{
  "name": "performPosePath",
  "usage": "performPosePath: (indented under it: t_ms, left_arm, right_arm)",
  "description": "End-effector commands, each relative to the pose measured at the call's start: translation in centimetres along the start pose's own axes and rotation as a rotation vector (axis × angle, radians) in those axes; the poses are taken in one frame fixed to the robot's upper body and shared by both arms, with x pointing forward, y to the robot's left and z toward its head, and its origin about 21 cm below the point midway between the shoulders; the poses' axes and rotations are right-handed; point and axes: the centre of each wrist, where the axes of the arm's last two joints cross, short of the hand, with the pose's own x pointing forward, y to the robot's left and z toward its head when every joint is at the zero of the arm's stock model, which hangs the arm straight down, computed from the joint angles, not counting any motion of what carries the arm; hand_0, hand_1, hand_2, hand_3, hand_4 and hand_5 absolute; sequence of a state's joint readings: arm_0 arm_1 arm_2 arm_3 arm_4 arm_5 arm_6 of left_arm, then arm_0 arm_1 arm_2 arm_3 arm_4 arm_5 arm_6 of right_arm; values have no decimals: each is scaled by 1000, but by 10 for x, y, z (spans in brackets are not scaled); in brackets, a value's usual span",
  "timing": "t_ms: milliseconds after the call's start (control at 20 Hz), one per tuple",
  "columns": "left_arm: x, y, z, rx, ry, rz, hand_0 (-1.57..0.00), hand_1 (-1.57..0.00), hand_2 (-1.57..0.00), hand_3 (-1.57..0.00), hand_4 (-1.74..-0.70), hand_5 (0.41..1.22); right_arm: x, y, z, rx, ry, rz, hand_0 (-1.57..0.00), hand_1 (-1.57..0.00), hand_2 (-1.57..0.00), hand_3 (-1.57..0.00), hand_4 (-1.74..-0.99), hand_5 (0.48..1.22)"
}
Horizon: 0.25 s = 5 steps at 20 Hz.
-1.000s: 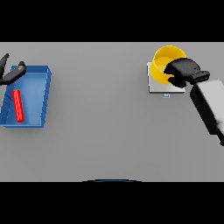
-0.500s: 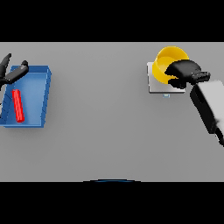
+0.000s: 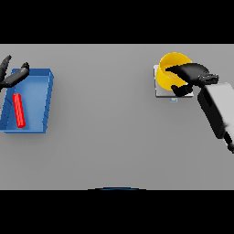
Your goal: Pick up the red beaker and tilt it to pour out 1 green nut into yellow bowl. Pick up the yellow bowl and place it on the metallic measuring scale.
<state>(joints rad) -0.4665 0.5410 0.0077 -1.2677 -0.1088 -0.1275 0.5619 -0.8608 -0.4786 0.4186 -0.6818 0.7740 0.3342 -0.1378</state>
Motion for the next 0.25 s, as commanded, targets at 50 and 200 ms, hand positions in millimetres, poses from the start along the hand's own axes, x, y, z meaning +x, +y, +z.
performPosePath:
  t_ms: [50, 200]
  left_arm:
    - [-2, -1, -2, -6, 8, -5, 1, 1, 1, 1, -835, 755]
    - [-2, -3, -2, -3, 3, -5, 1, 1, 1, 1, -833, 760]
  right_arm:
    - [-2, 0, 0, 18, 15, 7, -126, -124, -98, -84, -1409, 804]
    - [2, 0, -1, 30, 19, 3, -64, -63, -50, -42, -1390, 779]
